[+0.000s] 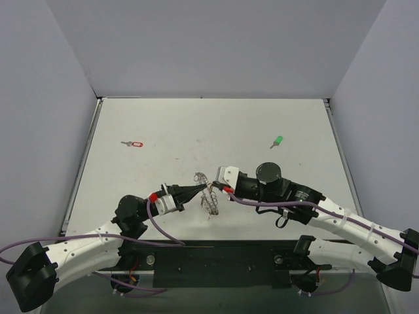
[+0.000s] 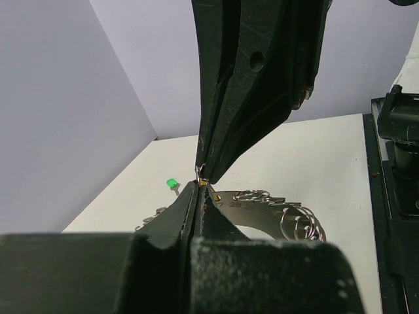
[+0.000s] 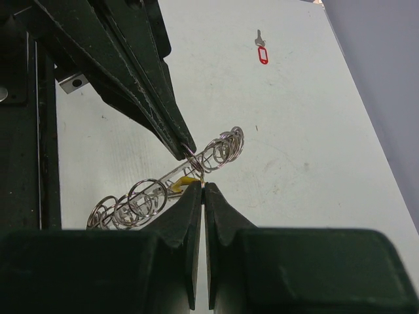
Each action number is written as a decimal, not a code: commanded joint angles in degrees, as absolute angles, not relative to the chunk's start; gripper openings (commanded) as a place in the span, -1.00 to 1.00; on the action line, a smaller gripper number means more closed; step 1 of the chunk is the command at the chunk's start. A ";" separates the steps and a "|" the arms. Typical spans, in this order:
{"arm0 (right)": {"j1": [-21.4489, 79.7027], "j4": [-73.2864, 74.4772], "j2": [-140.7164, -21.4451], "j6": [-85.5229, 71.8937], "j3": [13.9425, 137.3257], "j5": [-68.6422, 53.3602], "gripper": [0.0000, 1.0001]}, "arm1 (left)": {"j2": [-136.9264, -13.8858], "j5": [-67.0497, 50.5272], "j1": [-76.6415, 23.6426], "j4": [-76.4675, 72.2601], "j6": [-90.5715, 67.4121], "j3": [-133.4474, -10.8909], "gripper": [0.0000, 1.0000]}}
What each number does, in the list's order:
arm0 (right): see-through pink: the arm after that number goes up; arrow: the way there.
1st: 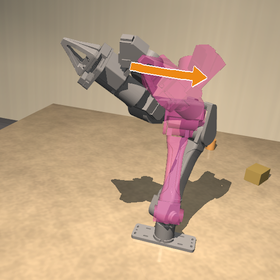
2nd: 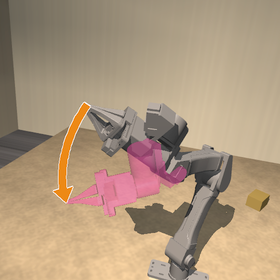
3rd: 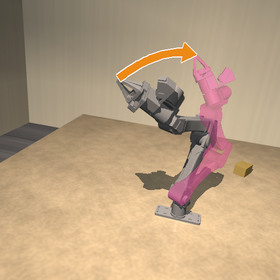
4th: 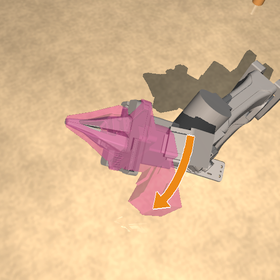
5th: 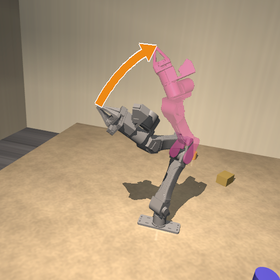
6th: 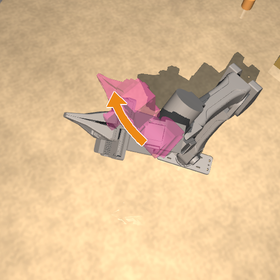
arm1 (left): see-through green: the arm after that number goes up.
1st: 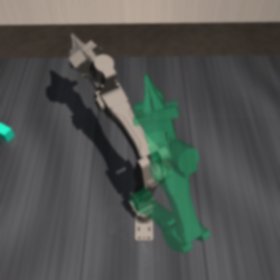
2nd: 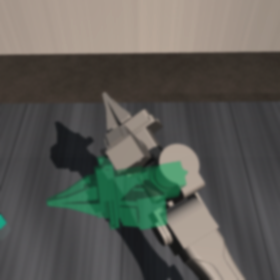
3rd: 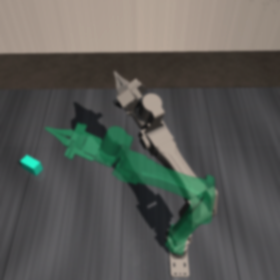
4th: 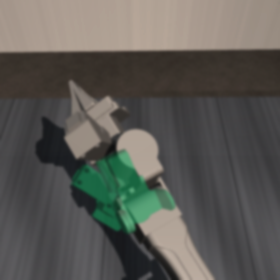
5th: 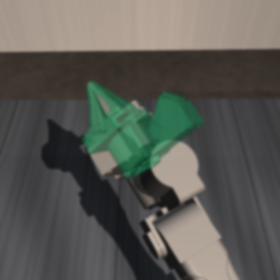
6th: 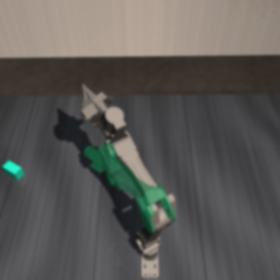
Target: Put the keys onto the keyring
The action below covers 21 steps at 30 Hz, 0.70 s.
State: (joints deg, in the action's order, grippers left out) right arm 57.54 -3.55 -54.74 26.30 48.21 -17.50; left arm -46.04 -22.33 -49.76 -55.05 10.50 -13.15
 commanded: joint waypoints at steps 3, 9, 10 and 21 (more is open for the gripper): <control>56.51 -7.21 -52.73 24.43 49.75 -21.35 -1.00 | -46.41 -26.10 -49.13 -56.25 8.79 -16.70 -1.00; 56.16 -6.68 -52.38 24.26 49.75 -22.59 -1.00 | -46.76 -26.81 -48.87 -56.07 8.70 -16.87 -1.00; 56.08 -6.68 -52.38 24.26 49.66 -22.85 -1.00 | -46.84 -27.15 -48.87 -55.99 8.70 -16.87 -1.00; 55.99 -6.33 -52.56 24.08 50.01 -24.34 -1.00 | -47.11 -28.48 -48.69 -55.81 8.44 -17.14 -1.00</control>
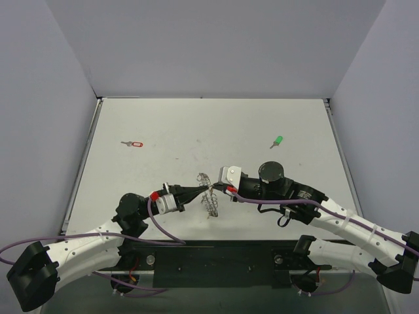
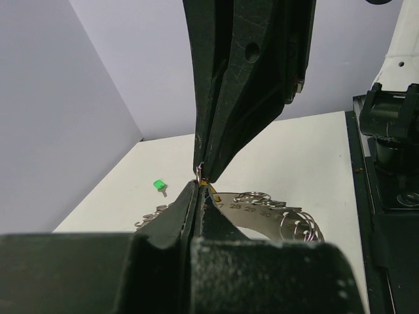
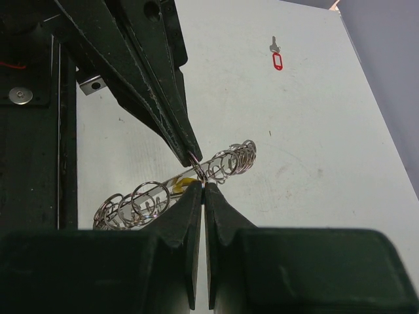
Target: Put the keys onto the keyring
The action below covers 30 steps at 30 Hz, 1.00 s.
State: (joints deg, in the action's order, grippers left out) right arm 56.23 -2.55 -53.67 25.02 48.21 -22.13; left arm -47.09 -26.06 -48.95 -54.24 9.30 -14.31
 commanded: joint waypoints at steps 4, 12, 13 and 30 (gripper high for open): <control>55.90 -5.89 -52.56 24.43 50.01 -24.69 -1.00 | -46.93 -28.39 -48.60 -55.55 8.44 -17.23 -1.00; 55.81 -4.40 -52.64 26.01 50.36 -24.96 -1.00 | -46.93 -28.12 -48.60 -52.13 10.19 -18.10 -1.00; 55.81 -4.31 -52.65 26.10 50.45 -25.05 -1.00 | -46.76 -28.12 -48.60 -51.77 10.28 -18.37 -1.00; 56.42 -0.62 -54.05 29.70 51.77 -23.82 -1.00 | -46.50 -24.70 -49.04 -41.84 11.60 -22.32 -1.00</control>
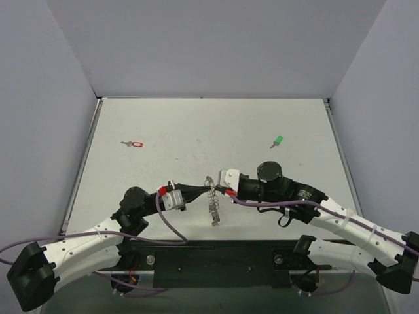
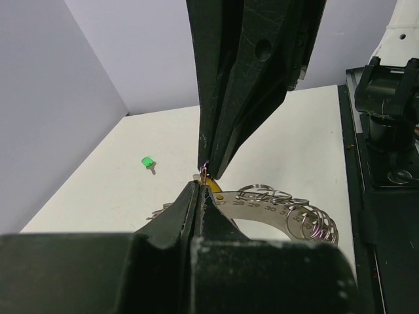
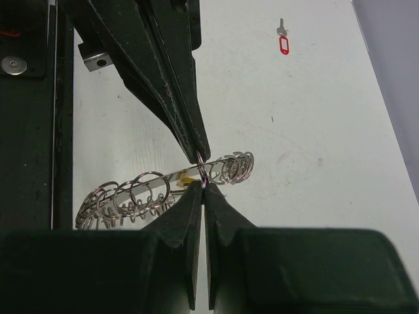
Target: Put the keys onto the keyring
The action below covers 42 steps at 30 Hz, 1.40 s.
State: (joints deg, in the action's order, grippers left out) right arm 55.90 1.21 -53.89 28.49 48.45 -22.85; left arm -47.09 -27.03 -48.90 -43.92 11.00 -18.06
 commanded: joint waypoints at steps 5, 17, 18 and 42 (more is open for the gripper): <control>56.69 -0.35 -54.75 30.15 52.12 -23.20 -1.00 | -46.41 -23.82 -49.57 -39.03 11.86 -23.29 -1.00; 57.22 2.46 -55.99 31.73 53.17 -22.94 -1.00 | -46.05 -21.36 -50.27 -36.04 12.83 -24.43 -1.00; 57.22 2.55 -55.99 31.82 53.35 -22.85 -1.00 | -46.05 -21.18 -50.36 -35.43 12.92 -24.61 -1.00; 59.15 5.62 -57.13 36.65 53.17 -19.07 -1.00 | -46.41 -17.05 -50.45 -32.78 8.79 -26.81 -1.00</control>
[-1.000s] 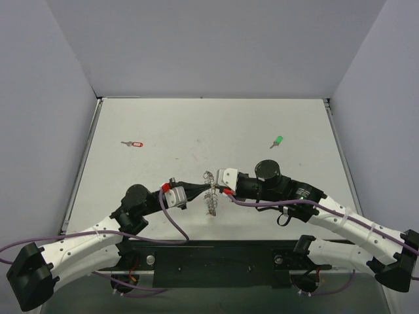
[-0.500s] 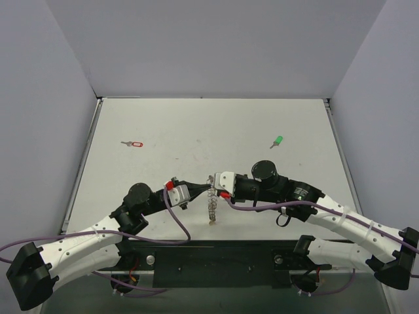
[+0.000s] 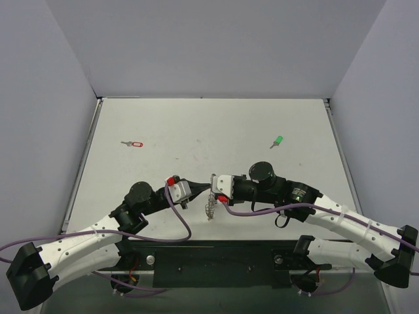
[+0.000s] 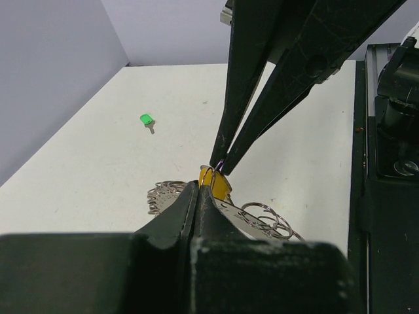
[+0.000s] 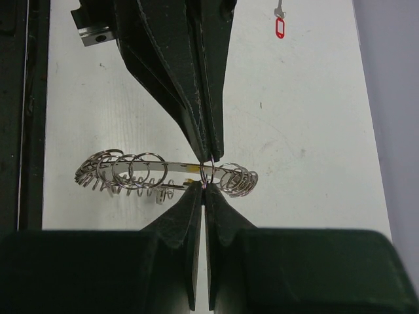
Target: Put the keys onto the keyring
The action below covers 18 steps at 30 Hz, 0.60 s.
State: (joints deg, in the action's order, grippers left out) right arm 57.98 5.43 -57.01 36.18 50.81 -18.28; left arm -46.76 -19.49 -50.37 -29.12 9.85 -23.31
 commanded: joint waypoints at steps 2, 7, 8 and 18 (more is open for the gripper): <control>59.33 5.80 -57.30 36.91 53.17 -18.63 -1.00 | -46.32 -16.70 -50.36 -32.87 8.53 -26.98 -1.00; 59.68 6.33 -57.39 37.53 53.17 -17.75 -1.00 | -46.41 -16.08 -50.45 -33.05 7.82 -26.98 -1.00; 59.68 6.33 -57.48 37.62 53.17 -17.58 -1.00 | -46.32 -15.82 -50.45 -33.05 7.82 -26.98 -1.00; 59.77 6.59 -57.74 37.53 52.91 -16.96 -1.00 | -45.97 -13.97 -50.36 -33.57 7.12 -26.63 -1.00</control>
State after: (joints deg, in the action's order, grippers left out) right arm 58.98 5.65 -57.08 37.67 50.81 -16.19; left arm -46.78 -17.54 -50.54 -29.02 7.66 -23.35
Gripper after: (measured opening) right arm 0.004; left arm 0.018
